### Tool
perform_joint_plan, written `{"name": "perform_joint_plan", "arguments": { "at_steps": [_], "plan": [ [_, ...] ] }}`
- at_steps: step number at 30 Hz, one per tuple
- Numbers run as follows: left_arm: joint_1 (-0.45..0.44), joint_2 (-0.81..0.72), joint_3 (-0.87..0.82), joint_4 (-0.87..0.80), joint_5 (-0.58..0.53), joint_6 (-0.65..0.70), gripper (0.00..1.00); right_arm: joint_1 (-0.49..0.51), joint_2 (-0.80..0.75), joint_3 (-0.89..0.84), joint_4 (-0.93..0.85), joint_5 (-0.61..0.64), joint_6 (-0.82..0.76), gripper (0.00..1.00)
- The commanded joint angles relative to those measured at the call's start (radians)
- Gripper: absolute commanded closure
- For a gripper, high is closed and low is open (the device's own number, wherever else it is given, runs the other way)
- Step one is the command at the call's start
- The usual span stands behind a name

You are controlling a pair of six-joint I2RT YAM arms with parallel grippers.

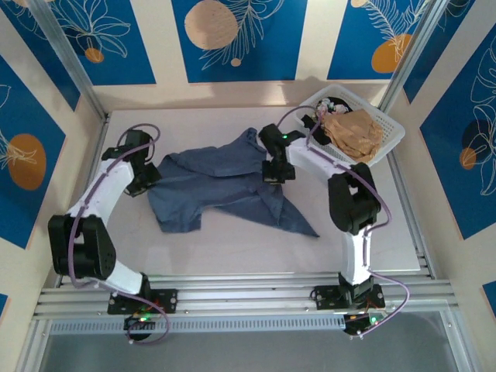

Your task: Fold and stack the t-shirts

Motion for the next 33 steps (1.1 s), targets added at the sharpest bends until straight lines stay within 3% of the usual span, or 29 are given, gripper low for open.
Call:
{"name": "perform_joint_plan", "arguments": {
  "at_steps": [1, 4, 9, 16, 25, 33],
  "plan": [
    [0.000, -0.008, 0.006, -0.068, -0.022, 0.032, 1.00, -0.076, -0.031, 0.001, -0.078, -0.168, 0.055, 1.00],
    [0.001, 0.063, 0.000, -0.036, 0.023, 0.043, 1.00, -0.119, 0.027, 0.043, -0.108, -0.254, 0.051, 1.00],
    [0.000, 0.200, 0.066, 0.072, 0.098, 0.079, 1.00, -0.160, 0.118, 0.135, -0.148, -0.197, 0.057, 1.00],
    [-0.015, 0.307, 0.329, -0.116, 0.065, 0.042, 1.00, -0.232, 0.191, 0.238, -0.199, -0.117, 0.065, 1.00],
    [-0.022, 0.005, 0.075, -0.188, 0.116, -0.102, 1.00, -0.250, 0.214, 0.265, -0.216, -0.059, 0.047, 1.00],
    [-0.023, -0.169, 0.064, -0.245, 0.157, -0.189, 1.00, -0.249, 0.229, 0.285, -0.222, -0.040, 0.047, 1.00]
  ]
}}
